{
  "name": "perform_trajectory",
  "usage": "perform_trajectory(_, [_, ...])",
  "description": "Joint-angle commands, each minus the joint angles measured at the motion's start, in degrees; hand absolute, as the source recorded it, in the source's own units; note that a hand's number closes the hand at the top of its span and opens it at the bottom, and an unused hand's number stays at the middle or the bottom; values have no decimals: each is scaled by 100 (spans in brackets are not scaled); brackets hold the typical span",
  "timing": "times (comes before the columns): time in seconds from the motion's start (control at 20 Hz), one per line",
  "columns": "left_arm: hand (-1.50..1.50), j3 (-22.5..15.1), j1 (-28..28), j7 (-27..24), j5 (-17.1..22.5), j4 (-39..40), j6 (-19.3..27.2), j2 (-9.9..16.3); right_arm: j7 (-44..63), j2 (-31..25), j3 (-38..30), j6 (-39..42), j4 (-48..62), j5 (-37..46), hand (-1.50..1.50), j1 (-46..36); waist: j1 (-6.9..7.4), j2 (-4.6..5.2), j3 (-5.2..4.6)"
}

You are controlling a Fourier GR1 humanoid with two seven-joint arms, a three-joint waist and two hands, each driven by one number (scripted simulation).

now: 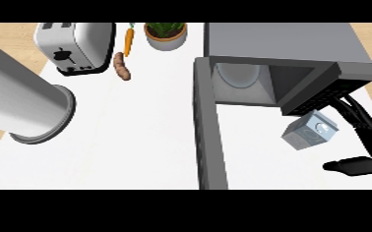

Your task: Pick up the milk, place it into the microwave and close the microwave

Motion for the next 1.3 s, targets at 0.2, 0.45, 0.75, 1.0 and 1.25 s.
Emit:
perform_trajectory(0.2, [-150, 190, 277, -134, 852, -478, -297, 37, -1262, 10, 541, -119, 1484, 585, -150, -335, 159, 123, 96])
perform_trajectory(0.45, [-150, 142, 282, -143, 859, -384, -339, 50, -1589, 180, 782, -347, 2023, 619, -150, -551, 155, 145, 102])
perform_trajectory(0.75, [-150, 63, 274, -182, 808, -348, -333, 13, -1657, 286, 906, -95, 2335, 299, -150, -793, 163, 165, 109])
perform_trajectory(1.0, [-150, 101, 456, -255, 869, -386, -463, 37, -1521, 215, 993, 256, 2650, 81, 150, -1148, 190, 150, 104])
perform_trajectory(1.25, [-150, 90, 612, -251, 1003, -548, -476, 24, -1925, 175, 1222, 228, 2931, 206, 150, -1326, 186, 153, 111])
